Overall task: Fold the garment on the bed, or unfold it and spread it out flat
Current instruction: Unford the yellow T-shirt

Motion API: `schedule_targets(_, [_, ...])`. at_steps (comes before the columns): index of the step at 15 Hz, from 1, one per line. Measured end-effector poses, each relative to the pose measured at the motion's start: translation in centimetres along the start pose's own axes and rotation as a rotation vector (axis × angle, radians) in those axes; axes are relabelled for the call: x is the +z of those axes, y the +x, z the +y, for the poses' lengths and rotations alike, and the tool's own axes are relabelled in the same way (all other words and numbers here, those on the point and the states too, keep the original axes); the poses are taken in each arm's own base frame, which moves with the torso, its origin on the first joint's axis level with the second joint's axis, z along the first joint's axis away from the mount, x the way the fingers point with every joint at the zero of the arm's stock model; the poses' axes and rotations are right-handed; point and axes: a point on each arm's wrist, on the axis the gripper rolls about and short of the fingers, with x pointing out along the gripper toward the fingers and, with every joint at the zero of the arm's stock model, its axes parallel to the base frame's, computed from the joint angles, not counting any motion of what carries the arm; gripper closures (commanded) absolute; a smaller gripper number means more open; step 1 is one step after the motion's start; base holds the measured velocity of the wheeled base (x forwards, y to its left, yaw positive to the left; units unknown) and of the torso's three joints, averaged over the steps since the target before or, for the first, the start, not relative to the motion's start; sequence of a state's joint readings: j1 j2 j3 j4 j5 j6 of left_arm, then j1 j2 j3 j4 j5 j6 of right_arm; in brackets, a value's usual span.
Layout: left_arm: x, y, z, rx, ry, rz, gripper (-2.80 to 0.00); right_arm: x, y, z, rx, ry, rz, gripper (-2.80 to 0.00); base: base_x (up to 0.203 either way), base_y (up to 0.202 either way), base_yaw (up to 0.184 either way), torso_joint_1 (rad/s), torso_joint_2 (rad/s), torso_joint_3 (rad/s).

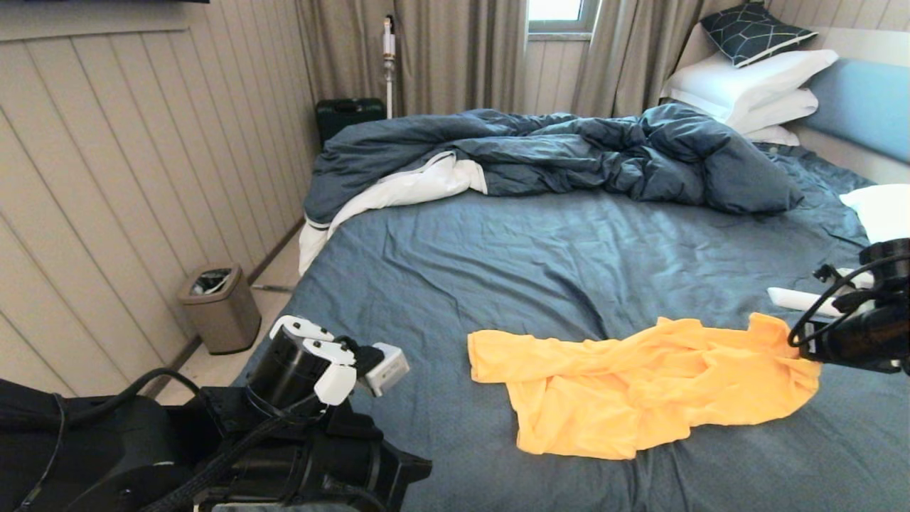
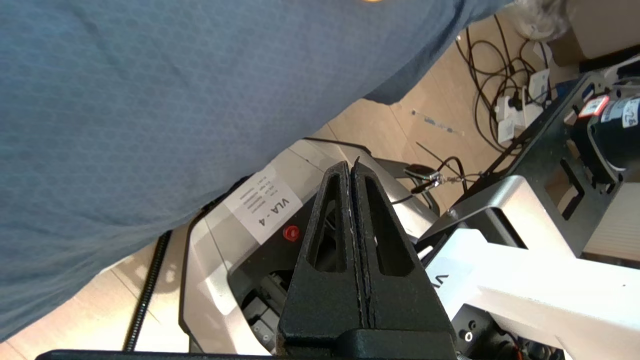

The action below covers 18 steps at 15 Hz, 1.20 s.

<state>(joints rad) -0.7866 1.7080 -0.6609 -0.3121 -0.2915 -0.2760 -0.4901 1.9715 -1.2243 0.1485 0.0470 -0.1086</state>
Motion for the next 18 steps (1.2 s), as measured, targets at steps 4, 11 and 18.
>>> schedule_targets(4, [-0.1,0.5,0.2,0.001,-0.001,0.005,0.0,1.4,0.7,-3.5,-0.062,0.022,-0.042,0.0,0.0,0.0,0.0,0.0,0.0,0.0])
schedule_targets(11, [-0.2,0.9,0.3,0.005,-0.005,0.018,0.0,0.7,3.4,-4.4,-0.062,0.017,0.01,-2.8,0.0,0.0,0.0,0.0,0.0,0.0])
schedule_targets(18, [-0.2,0.7,0.3,0.007,-0.013,0.013,0.0,1.5,-0.7,-4.7,0.05,0.03,-0.083,-2.37,0.0,0.0,0.0,0.0,0.0,0.0])
